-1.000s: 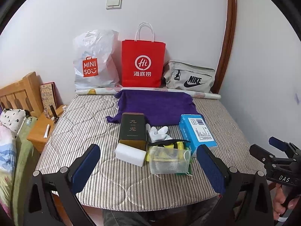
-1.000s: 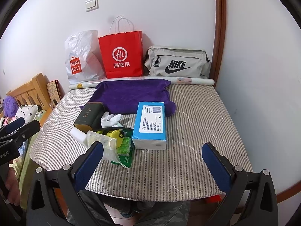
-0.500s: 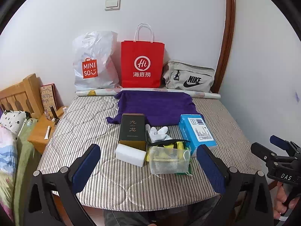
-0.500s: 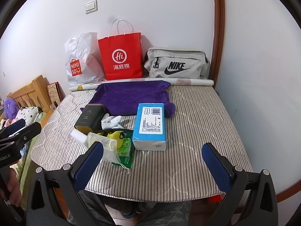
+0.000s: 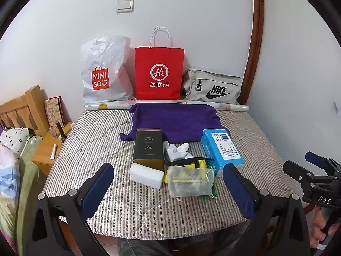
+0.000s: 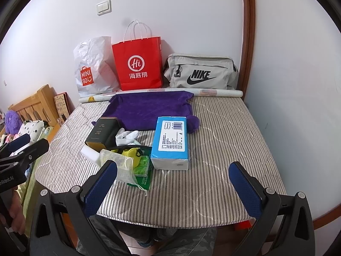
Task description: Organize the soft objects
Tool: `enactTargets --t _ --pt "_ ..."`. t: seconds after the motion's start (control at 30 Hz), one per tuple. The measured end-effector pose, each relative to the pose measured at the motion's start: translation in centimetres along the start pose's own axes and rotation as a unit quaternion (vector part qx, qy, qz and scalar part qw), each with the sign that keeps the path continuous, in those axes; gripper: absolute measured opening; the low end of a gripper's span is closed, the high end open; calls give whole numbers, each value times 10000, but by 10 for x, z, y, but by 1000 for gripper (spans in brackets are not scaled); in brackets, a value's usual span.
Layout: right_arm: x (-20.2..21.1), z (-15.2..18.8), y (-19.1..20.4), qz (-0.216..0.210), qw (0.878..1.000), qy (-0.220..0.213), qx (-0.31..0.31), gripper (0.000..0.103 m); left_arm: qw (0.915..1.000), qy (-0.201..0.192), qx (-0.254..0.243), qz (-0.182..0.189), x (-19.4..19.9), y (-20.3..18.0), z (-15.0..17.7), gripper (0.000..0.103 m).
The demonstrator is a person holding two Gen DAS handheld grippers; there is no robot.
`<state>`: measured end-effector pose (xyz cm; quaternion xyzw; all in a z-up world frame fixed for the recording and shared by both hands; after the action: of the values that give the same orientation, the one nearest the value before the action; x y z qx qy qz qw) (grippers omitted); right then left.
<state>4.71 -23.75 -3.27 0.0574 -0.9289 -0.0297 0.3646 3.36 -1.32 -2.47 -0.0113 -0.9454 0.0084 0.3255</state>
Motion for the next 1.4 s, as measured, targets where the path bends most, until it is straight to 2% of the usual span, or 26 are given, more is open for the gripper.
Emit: enactTargets --t 0.9,1.13,1.4 --pt "-4 -1 1 -6 10000 16 14 103 9999 34 -2 143 -7 -2 -3 103" --pt "-23 0 -6 -45 10000 76 12 103 9996 253 -91 -71 -41 15 4 103" --pt "-67 14 -13 -115 9987 488 -103 103 9972 698 -220 -170 -99 35 32 103"
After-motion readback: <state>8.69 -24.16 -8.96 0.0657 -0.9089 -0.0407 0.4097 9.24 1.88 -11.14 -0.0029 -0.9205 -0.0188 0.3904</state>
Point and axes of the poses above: each gripper's, at about its wrist camera, not at the fingertips, and x roughly against the way its jaws point, y to its left, z to its underside, the point moved 5 cm from there along -x, roughly the way its jaws point, and after that the axes turned 3 degrees about -x, right-handed, at the moved point
